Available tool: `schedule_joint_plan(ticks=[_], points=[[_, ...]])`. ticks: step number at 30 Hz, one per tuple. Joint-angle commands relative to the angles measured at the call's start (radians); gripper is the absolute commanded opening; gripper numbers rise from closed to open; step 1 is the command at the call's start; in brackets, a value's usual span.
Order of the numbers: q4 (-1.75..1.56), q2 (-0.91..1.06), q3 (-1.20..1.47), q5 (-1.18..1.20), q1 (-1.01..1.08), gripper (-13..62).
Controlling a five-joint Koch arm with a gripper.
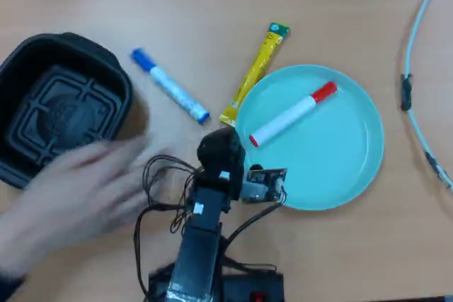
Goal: Pick up the blue pen and put it in the black bowl
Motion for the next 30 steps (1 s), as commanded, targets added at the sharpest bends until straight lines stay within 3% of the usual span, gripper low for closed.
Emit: schedule_joint_plan(ticks=[1, 6, 14, 24, 30], points=[[-0.011, 0.104, -0.089, -0.011, 0.002, -6.0], [-0.011, 0.104, -0.054, -0.006, -0.017, -6.0], [-0.040, 0.092, 0.014, 0.055, -0.273, -6.0], [-0.032, 0.098, 0.100, 0.442, -0.284, -6.0], [-0.026, 0.100, 0.146, 0.528, -0.288, -6.1]])
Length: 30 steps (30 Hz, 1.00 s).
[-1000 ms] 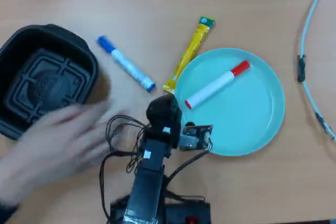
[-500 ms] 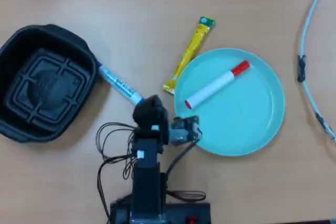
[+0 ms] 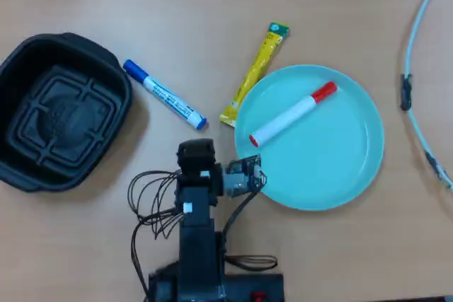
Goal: Pick up the blue pen and put it in the black bowl
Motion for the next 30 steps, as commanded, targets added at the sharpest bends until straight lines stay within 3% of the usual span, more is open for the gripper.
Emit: schedule_joint_plan(ticks=[1, 15, 25, 30], points=[[-0.028, 0.100, 0.002, 0.026, 0.005, -6.1], [-0.302, 0.080, -0.092, 0.037, 0.038, -6.2], [-0.339, -0.265, -0.356, 0.311, -0.041, -6.0], [-0.333, -0.431, -0.402, 0.632, -0.117, -5.3]])
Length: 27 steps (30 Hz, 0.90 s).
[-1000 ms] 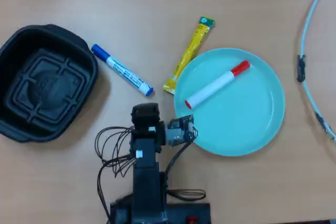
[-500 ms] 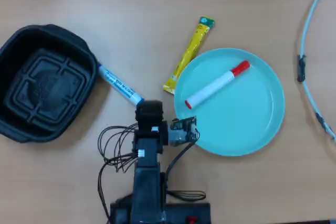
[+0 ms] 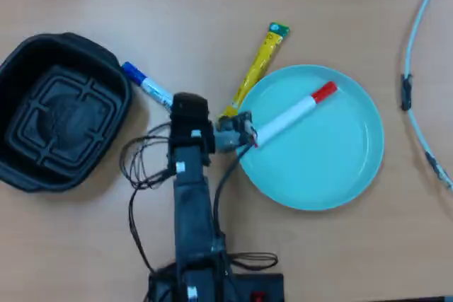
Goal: Pick up the blue pen and put it in the black bowl
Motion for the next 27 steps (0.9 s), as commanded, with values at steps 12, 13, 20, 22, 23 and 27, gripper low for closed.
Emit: schedule_joint_plan(ticks=[12, 13, 20, 22, 23, 27], points=[[-0.060, -0.132, -0.106, 0.399, -0.126, 9.5], [-0.064, -0.143, -0.103, 0.416, -0.158, 12.0], [-0.114, -0.250, -0.038, 0.495, -0.202, 36.2], [-0.132, -0.252, -0.014, 0.543, -0.202, 41.7], [-0.152, -0.252, 0.002, 0.549, -0.202, 43.2], [-0.253, -0.253, 0.069, 0.554, -0.186, 43.5]])
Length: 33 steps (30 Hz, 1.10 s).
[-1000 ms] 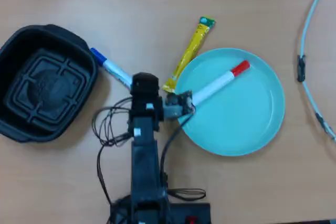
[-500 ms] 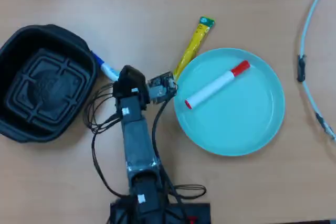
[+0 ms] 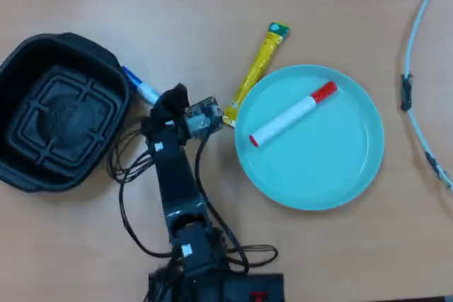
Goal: Pick up the blue pen and put it in the black bowl
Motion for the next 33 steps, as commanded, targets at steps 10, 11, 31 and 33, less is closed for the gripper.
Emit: schedule_joint_plan(ticks=[10, 11, 31, 33], points=[[-0.225, -0.138, 0.002, 0.031, 0.011, 43.4], [-0.236, -0.155, 0.002, 0.034, 0.011, 43.4], [-0.603, -0.232, 0.212, 0.281, -0.025, 29.2], [-0.675, -0.232, 0.244, 0.281, -0.025, 29.0]])
